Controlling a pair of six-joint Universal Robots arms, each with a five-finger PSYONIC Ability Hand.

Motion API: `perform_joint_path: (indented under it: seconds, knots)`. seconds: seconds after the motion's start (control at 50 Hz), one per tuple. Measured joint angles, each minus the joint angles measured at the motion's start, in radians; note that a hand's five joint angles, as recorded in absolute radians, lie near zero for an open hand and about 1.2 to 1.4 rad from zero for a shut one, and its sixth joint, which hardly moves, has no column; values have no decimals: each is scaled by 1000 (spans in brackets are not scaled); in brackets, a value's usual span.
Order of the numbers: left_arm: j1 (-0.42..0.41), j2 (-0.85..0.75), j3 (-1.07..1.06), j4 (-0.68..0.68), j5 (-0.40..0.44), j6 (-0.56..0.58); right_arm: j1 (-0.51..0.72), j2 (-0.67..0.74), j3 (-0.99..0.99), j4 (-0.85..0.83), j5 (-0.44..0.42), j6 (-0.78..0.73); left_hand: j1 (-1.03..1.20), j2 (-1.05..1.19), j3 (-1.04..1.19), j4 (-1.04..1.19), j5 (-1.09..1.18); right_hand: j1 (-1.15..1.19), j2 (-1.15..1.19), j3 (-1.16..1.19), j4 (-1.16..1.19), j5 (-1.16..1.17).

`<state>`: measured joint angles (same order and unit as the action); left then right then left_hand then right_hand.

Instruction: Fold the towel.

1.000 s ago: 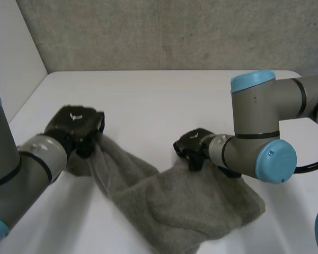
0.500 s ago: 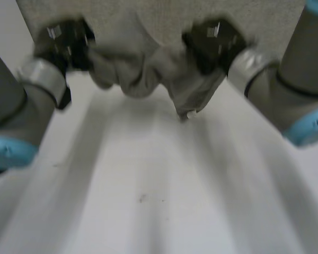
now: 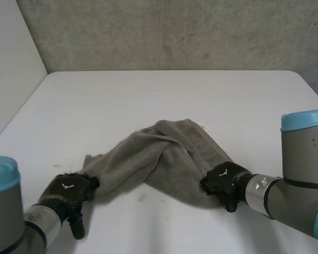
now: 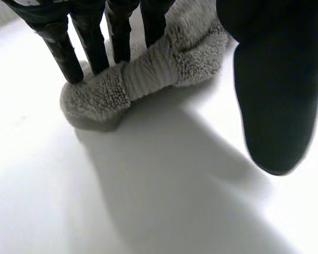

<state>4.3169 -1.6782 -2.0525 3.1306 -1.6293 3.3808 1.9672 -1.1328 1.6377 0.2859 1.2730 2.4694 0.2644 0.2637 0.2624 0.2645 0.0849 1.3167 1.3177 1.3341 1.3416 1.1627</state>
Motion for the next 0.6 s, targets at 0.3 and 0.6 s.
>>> perform_joint_path:
  seconds: [0.3,0.6]
  knots:
    - [-43,81,328,-36,47,-10,-15,-20,70,-140,3,2,-46,-50,-48,-51,-41,3,0,0,0,0]
    - [-94,-376,749,-51,108,-62,-20,-4,89,-169,5,1,-6,-2,-1,-4,4,3,0,0,0,0]
